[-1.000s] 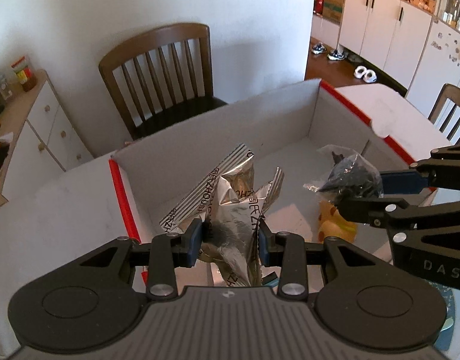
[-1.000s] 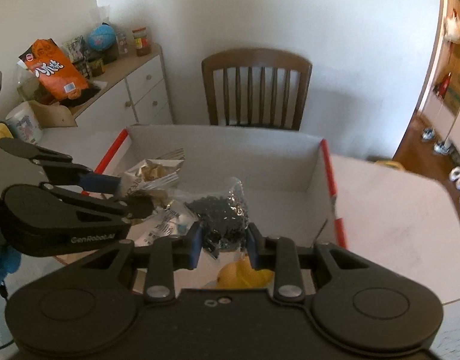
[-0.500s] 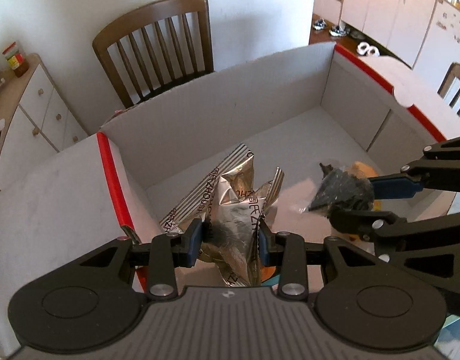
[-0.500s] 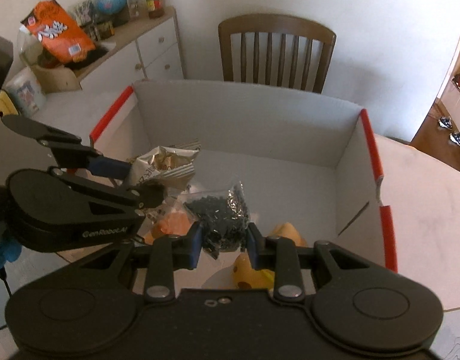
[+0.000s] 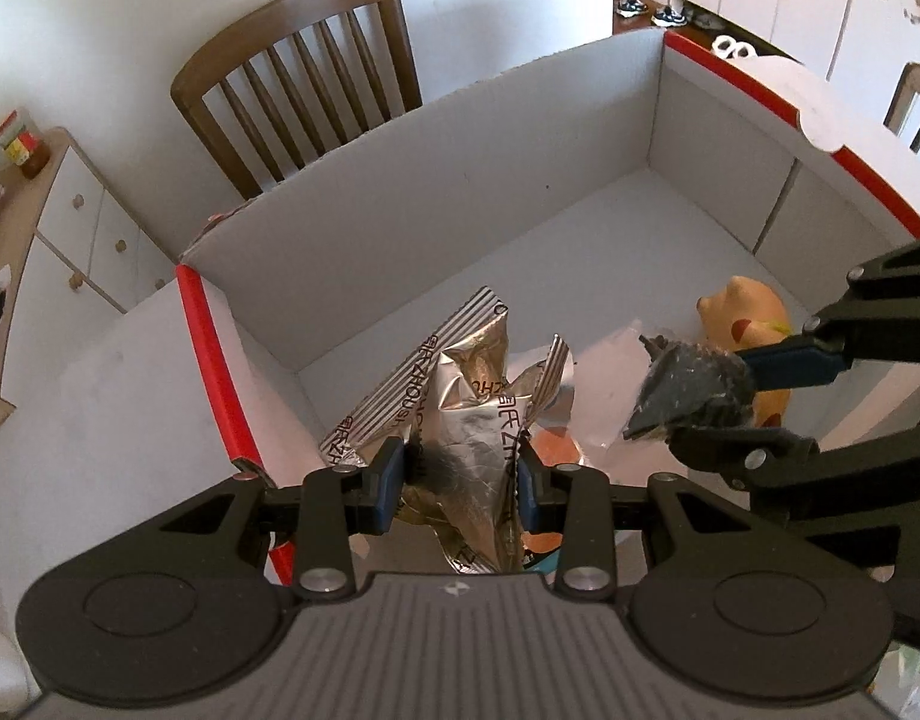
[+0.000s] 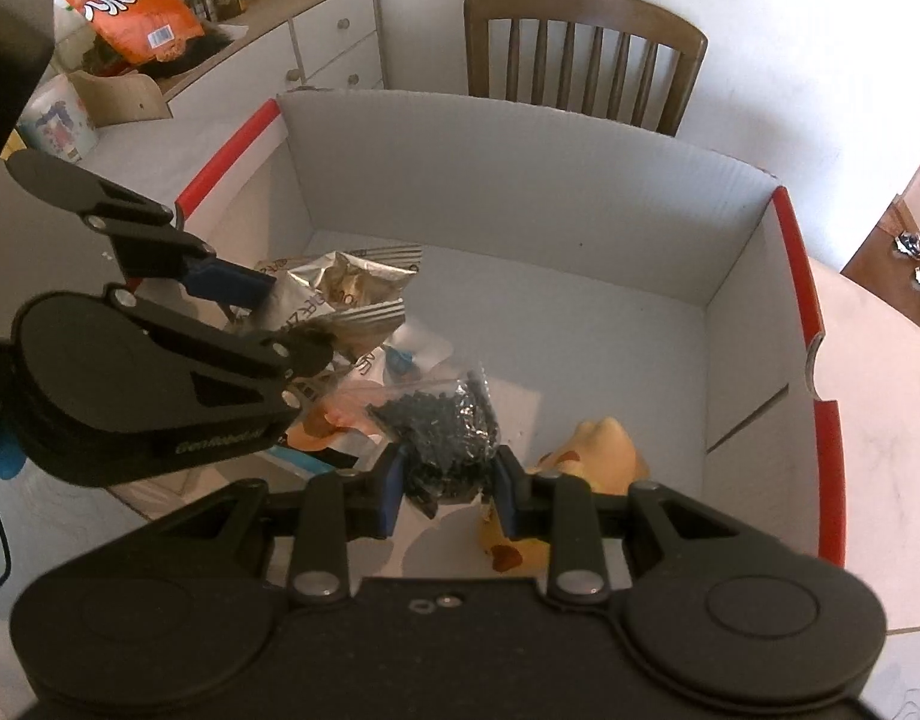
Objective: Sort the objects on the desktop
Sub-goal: 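Carry the foil bag and seaweed bag over the red box with both tools, then open the left tool to drop the foil bag while right tool releases the seaweed bag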
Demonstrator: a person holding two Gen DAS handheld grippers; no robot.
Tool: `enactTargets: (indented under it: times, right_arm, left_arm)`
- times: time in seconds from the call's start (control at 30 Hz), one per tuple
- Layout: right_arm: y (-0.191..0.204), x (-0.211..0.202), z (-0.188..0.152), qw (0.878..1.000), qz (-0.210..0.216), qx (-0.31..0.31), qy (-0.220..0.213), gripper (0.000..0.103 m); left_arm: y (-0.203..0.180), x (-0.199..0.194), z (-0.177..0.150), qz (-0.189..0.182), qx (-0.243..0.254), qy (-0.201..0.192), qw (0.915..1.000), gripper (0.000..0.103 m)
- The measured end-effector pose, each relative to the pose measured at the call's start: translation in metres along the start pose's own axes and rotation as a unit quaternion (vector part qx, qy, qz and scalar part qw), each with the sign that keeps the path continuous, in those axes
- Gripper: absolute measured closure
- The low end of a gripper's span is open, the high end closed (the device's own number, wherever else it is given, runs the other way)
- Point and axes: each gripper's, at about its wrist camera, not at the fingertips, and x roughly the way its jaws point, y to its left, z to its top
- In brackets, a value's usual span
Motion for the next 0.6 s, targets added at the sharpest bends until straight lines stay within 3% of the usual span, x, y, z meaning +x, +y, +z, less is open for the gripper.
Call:
enactTargets:
  times: [0.3, 0.4, 0.43, 0.6]
  right_arm:
    - [-0.003, -0.001, -0.002, 1.000, 0.002, 0.013, 0.003, 0.068]
    - [-0.004, 0.000, 0.001, 1.000, 0.000, 0.012, 0.001, 0.065]
    - [-0.004, -0.001, 0.001, 1.000, 0.001, 0.013, 0.000, 0.063]
    - [-0.009, -0.011, -0.002, 1.000, 0.004, 0.020, -0.009, 0.052]
  left_arm:
    - [0.001, 0.004, 0.001, 0.007, 0.008, 0.002, 0.9999, 0.065]
    - [-0.001, 0.003, 0.001, 0.006, 0.008, 0.004, 0.9999, 0.058]
    - [-0.001, 0.001, 0.001, 0.003, 0.006, 0.001, 1.0000, 0.050]
    - [-0.001, -0.010, 0.001, 0.002, 0.001, -0.013, 0.9999, 0.049]
